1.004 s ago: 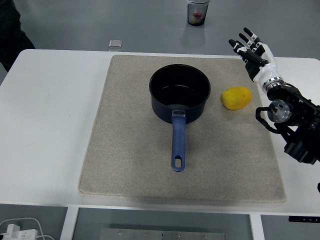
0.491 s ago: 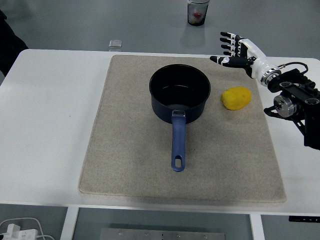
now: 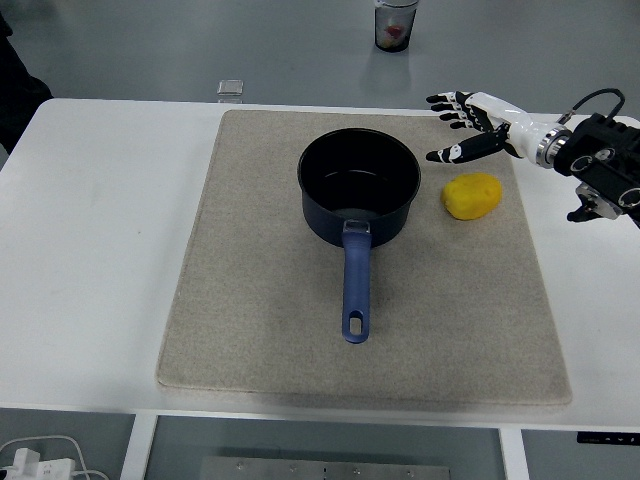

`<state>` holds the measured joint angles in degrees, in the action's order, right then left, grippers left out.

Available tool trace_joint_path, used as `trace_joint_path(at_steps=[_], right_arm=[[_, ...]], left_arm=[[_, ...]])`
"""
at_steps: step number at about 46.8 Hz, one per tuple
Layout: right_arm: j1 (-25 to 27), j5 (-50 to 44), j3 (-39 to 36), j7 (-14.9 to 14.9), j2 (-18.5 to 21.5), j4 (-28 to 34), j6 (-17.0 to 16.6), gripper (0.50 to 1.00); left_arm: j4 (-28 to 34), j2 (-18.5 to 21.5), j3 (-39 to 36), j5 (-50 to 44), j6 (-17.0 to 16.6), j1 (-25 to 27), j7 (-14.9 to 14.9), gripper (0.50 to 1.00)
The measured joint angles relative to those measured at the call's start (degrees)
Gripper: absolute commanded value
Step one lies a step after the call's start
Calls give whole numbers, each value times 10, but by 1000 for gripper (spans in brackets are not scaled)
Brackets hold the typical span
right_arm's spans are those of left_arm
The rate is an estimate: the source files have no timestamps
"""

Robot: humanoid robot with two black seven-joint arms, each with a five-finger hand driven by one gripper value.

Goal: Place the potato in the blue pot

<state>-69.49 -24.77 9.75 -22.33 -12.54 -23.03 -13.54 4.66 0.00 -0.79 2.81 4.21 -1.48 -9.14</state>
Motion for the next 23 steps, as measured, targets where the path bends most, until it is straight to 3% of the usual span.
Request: trace_joint_path(at_steps=[14,23], right_arm=[[-10,-61,4,0,-30,-3,-37,928],[-20,-64,33,0,-67,-46,-44,928]], left_arm=[[0,0,-1,0,0,0,0,996],[0,0,-1,0,0,0,0,996]])
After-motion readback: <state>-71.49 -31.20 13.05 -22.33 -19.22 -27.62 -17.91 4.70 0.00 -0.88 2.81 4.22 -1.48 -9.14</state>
